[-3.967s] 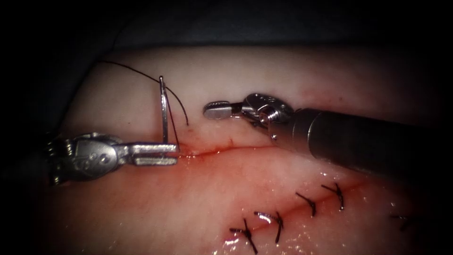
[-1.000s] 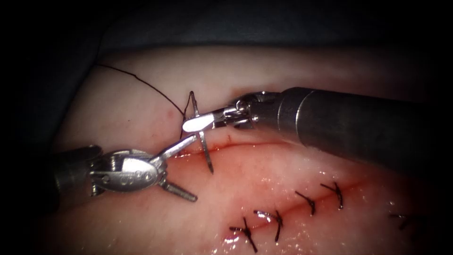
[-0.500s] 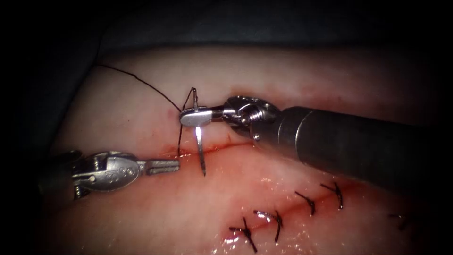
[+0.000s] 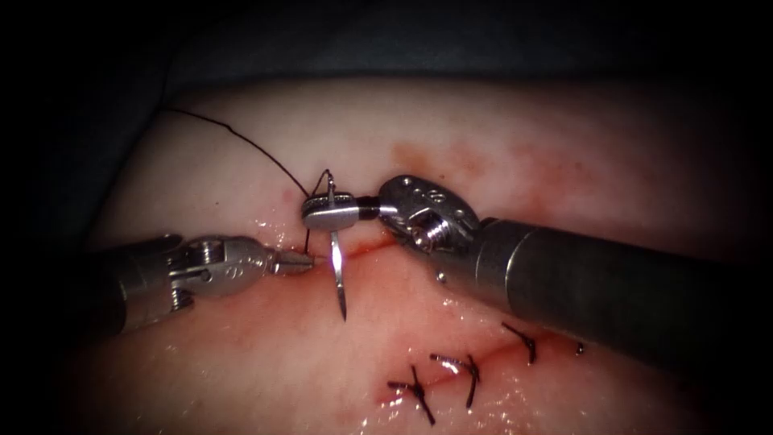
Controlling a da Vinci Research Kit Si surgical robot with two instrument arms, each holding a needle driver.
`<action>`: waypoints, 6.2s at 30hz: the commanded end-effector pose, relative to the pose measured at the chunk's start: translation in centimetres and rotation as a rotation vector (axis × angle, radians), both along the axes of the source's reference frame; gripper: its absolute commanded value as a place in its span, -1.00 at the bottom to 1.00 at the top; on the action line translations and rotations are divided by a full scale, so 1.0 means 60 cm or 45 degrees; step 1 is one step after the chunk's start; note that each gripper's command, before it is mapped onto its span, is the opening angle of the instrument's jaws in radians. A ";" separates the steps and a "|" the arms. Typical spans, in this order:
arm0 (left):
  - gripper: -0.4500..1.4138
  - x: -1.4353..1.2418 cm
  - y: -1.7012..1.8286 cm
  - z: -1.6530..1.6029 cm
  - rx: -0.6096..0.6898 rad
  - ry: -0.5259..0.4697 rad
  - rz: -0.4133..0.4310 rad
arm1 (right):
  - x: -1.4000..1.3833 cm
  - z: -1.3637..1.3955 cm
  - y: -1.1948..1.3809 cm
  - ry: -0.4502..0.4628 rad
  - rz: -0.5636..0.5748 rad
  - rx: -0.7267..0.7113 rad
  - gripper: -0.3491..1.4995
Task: Wound Closure
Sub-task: Insert the left gripper into the incision, then use the right gripper to throw the needle through the bottom of the cut.
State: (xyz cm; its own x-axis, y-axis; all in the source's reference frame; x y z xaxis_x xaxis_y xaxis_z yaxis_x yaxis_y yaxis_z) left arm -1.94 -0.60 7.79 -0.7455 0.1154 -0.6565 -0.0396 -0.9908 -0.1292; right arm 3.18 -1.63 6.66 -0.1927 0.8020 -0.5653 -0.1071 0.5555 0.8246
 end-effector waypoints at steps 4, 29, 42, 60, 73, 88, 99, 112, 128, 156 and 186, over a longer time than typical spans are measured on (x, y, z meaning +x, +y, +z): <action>-1.00 -0.0015 0.0016 0.0019 -0.014 0.101 0.033 | 0.0027 0.0012 0.0000 -0.041 0.039 -0.197 -1.00; -0.15 -0.0026 -0.0010 0.0012 0.231 0.264 0.034 | 0.0053 0.0079 0.0037 -0.166 0.122 -0.655 -1.00; -0.24 -0.0025 -0.0011 0.0006 0.256 0.260 0.020 | 0.0056 0.0078 -0.0022 -0.194 0.124 -0.978 -1.00; -0.32 -0.0026 -0.0006 -0.0009 0.266 0.257 0.016 | 0.0057 0.0086 -0.0036 -0.149 0.016 -0.796 -1.00; -0.24 -0.0021 -0.0001 -0.0076 0.224 0.169 -0.156 | 0.0059 0.0097 -0.0031 -0.216 -0.123 -0.639 -1.00; -0.42 -0.0008 -0.0068 -0.0155 0.094 0.104 -0.314 | 0.0055 0.0094 -0.0018 -0.247 -0.094 -0.505 -1.00; -0.59 -0.0039 -0.0136 -0.0167 0.097 0.052 -0.311 | 0.0058 0.0087 -0.0012 -0.338 0.027 -0.255 -1.00; -0.69 -0.0055 -0.0160 -0.0214 0.060 0.031 -0.292 | 0.0061 0.0097 -0.0044 -0.341 -0.068 -0.187 -1.00; -0.69 -0.0049 -0.0144 -0.0140 0.064 0.024 -0.288 | 0.0063 0.0080 -0.0030 -0.279 -0.081 0.070 -1.00; -0.75 -0.0044 -0.0158 -0.0124 0.051 0.013 -0.274 | 0.0078 0.0077 -0.0013 -0.145 -0.078 0.432 -1.00; -0.84 -0.0030 -0.0162 -0.0122 0.050 0.012 -0.264 | 0.0107 0.0045 -0.0072 0.034 -0.248 0.753 -1.00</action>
